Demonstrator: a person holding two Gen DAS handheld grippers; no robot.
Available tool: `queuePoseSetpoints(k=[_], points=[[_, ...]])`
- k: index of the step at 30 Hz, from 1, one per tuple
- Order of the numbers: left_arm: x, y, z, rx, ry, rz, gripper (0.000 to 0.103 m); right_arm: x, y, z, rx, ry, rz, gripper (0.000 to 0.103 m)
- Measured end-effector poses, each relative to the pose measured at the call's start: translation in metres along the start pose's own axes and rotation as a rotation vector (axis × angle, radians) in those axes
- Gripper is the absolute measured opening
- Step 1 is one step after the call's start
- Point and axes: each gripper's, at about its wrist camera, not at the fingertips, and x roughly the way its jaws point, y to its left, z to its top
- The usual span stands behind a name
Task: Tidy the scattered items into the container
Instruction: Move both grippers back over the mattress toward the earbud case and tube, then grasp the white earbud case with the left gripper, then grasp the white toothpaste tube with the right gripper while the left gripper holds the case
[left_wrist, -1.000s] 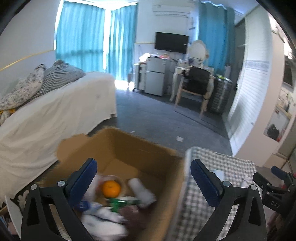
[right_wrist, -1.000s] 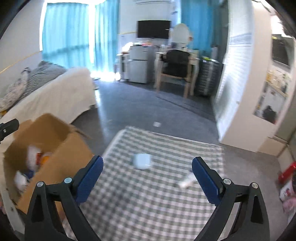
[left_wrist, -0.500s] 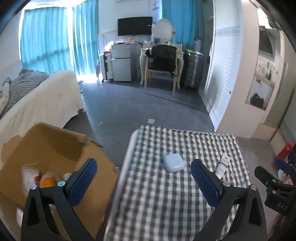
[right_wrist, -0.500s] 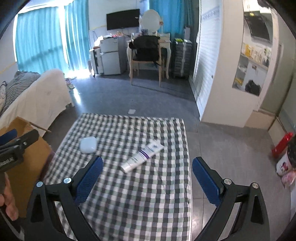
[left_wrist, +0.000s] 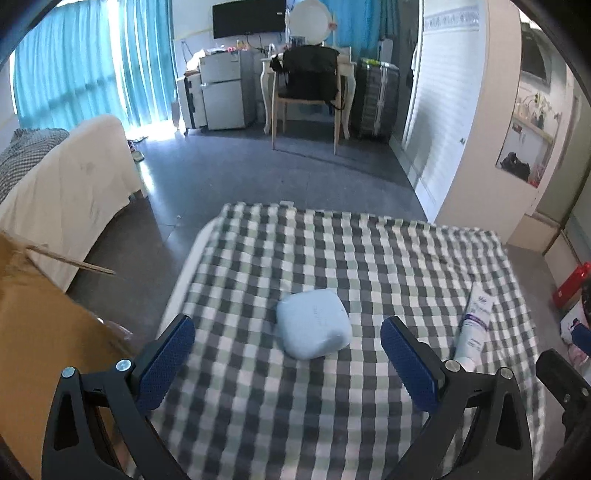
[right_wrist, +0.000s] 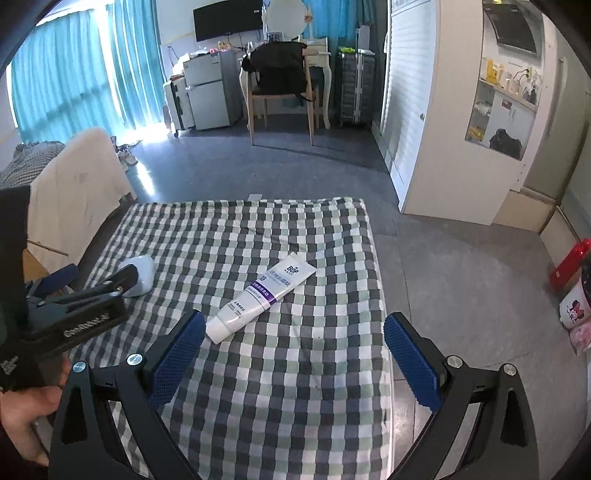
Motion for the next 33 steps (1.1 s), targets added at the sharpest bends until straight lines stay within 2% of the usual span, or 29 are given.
queuePoseSetpoints(k=[4, 9, 13, 14, 15, 22, 29, 33], points=[[0.011, -0.003, -0.001, 0.012, 0.005, 0.007, 0.102, 0.010, 0.003, 0.000, -0.003, 0.003, -0.008, 0.098], [0.026, 0.001, -0.006, 0.012, 0.043, 0.002, 0.088, 0.020, 0.009, 0.000, -0.004, 0.018, -0.006, 0.098], [0.033, 0.001, -0.010, 0.016, 0.068, -0.033, 0.069, 0.025, 0.012, -0.001, -0.005, 0.023, -0.005, 0.098], [0.031, 0.000, -0.010, 0.022, 0.064, -0.038, 0.056, 0.025, 0.014, -0.001, -0.006, 0.023, -0.004, 0.098], [0.030, -0.001, -0.010, 0.029, 0.061, -0.034, 0.054, 0.026, 0.015, -0.001, -0.007, 0.024, -0.003, 0.098], [0.023, 0.004, -0.010, 0.005, 0.060, -0.048, 0.054, 0.032, 0.026, -0.004, -0.016, 0.041, -0.001, 0.098], [0.000, 0.023, -0.007, -0.020, 0.032, -0.049, 0.054, 0.047, 0.044, -0.005, 0.001, 0.084, 0.000, 0.098], [-0.012, 0.034, -0.003, -0.031, 0.017, -0.049, 0.054, 0.058, 0.056, -0.004, 0.000, 0.098, -0.043, 0.098]])
